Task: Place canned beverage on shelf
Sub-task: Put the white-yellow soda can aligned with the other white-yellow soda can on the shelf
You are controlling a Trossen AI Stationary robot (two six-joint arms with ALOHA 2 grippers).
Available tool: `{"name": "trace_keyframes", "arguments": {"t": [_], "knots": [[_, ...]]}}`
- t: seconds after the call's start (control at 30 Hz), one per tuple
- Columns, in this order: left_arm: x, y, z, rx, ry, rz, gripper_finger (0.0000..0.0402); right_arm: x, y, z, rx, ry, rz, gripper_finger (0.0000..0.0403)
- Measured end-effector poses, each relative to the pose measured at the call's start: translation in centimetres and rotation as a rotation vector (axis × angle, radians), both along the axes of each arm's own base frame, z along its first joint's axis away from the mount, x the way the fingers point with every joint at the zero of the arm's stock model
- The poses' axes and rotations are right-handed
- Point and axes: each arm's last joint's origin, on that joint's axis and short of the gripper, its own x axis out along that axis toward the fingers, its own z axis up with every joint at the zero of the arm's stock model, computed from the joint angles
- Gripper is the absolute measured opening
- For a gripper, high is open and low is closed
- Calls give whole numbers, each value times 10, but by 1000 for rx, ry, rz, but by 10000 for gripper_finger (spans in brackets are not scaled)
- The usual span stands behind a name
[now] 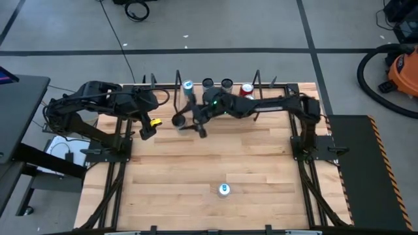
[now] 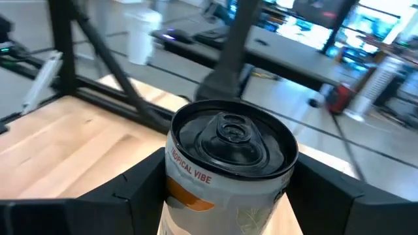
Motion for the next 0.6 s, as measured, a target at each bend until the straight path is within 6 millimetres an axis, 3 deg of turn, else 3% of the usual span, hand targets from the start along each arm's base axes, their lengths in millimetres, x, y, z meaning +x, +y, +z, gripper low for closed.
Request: {"name": "trace_keyframes", "arguments": {"t": [0.23,0.6], "knots": [[0,0,0,1,1,-2,314,-42,-2,58,-36,-2,-207,270],[0,0,0,2,0,-2,314,-117,20,144,-130,-163,-519,270]]}}
